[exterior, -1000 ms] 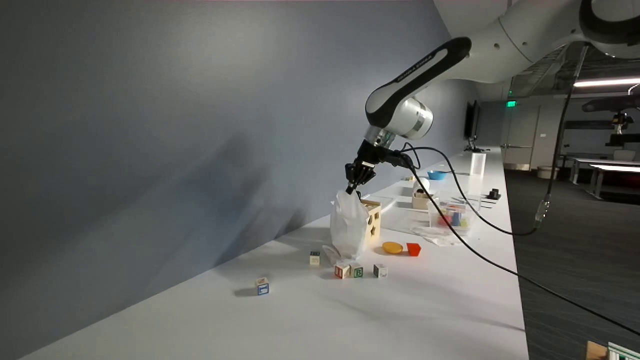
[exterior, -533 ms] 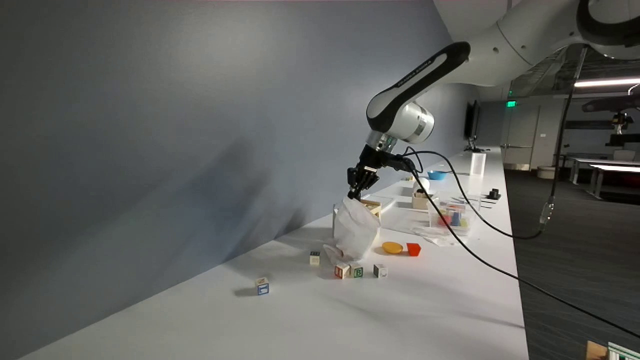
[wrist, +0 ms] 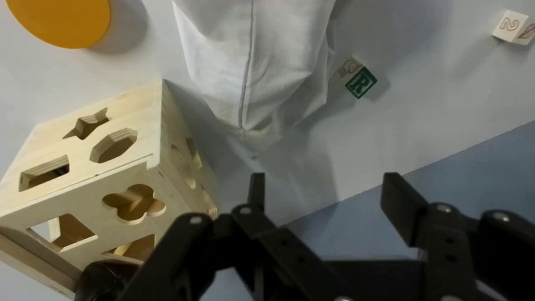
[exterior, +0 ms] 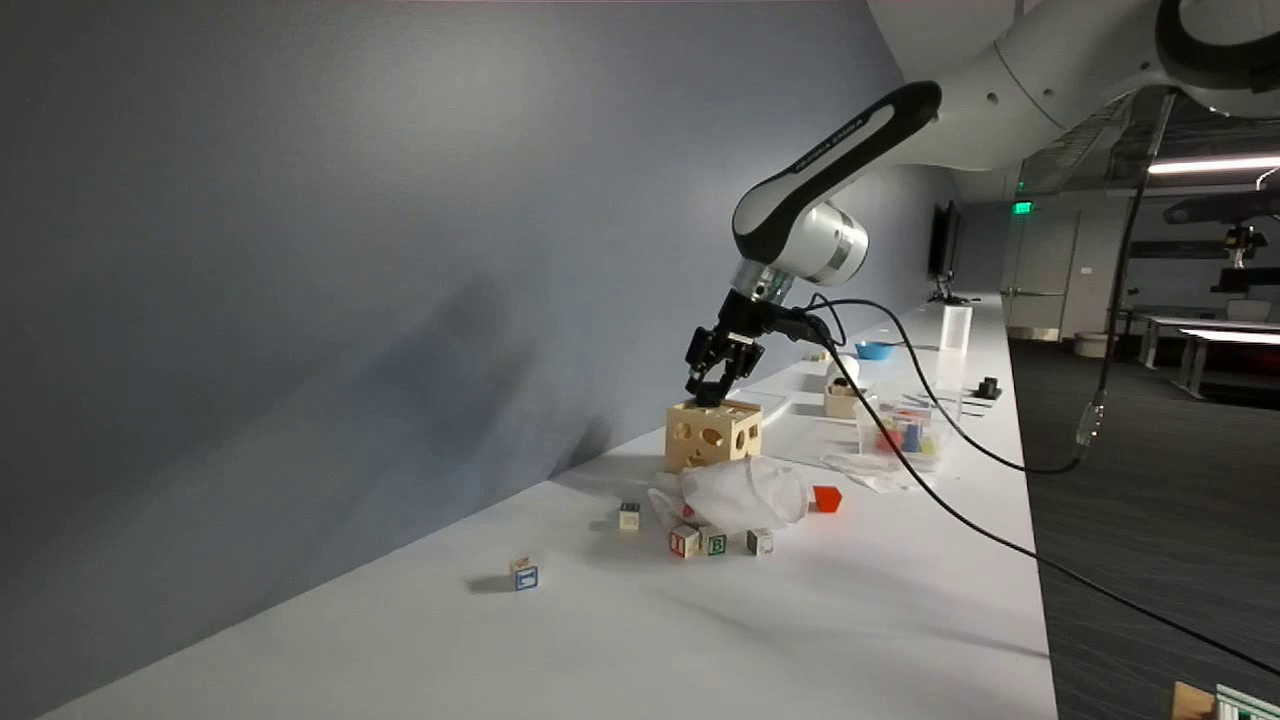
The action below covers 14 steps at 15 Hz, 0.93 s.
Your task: Put the contents on the table inside the plastic
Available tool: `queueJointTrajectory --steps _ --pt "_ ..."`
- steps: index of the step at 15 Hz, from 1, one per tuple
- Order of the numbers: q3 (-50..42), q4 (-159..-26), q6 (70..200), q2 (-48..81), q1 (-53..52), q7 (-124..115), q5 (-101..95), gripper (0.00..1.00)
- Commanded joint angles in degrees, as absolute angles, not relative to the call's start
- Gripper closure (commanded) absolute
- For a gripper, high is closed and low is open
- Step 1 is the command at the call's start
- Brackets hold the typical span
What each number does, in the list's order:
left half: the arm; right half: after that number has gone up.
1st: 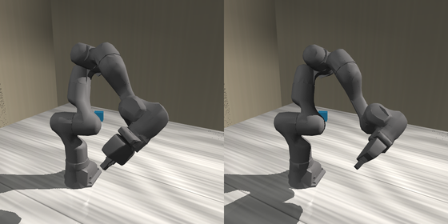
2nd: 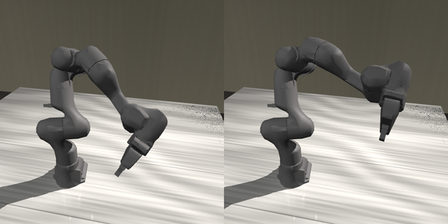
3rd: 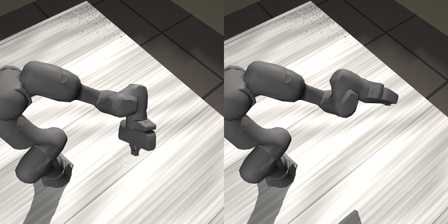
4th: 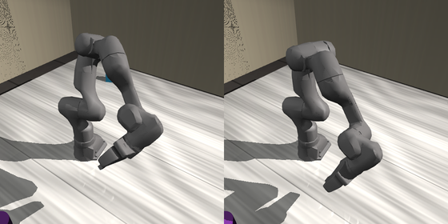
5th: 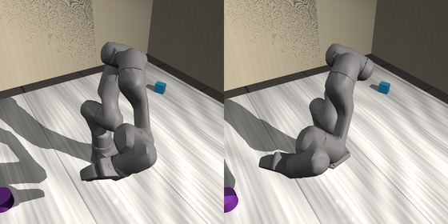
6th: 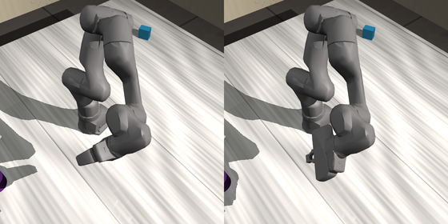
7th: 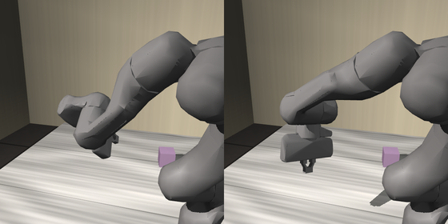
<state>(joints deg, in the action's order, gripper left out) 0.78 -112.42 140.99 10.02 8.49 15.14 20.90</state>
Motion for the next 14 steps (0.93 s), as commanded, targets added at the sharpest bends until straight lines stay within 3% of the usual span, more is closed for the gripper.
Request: queueJointTrajectory --steps 1,8,14 --pt "-0.1 -113.2 136.4 8.2 7.4 11.9 19.7 0.01" --pt "-1.6 -116.1 123.8 3.5 5.9 2.5 12.7 0.00" --pt "-2.9 -122.0 120.5 -0.2 5.8 -5.3 9.9 0.00"
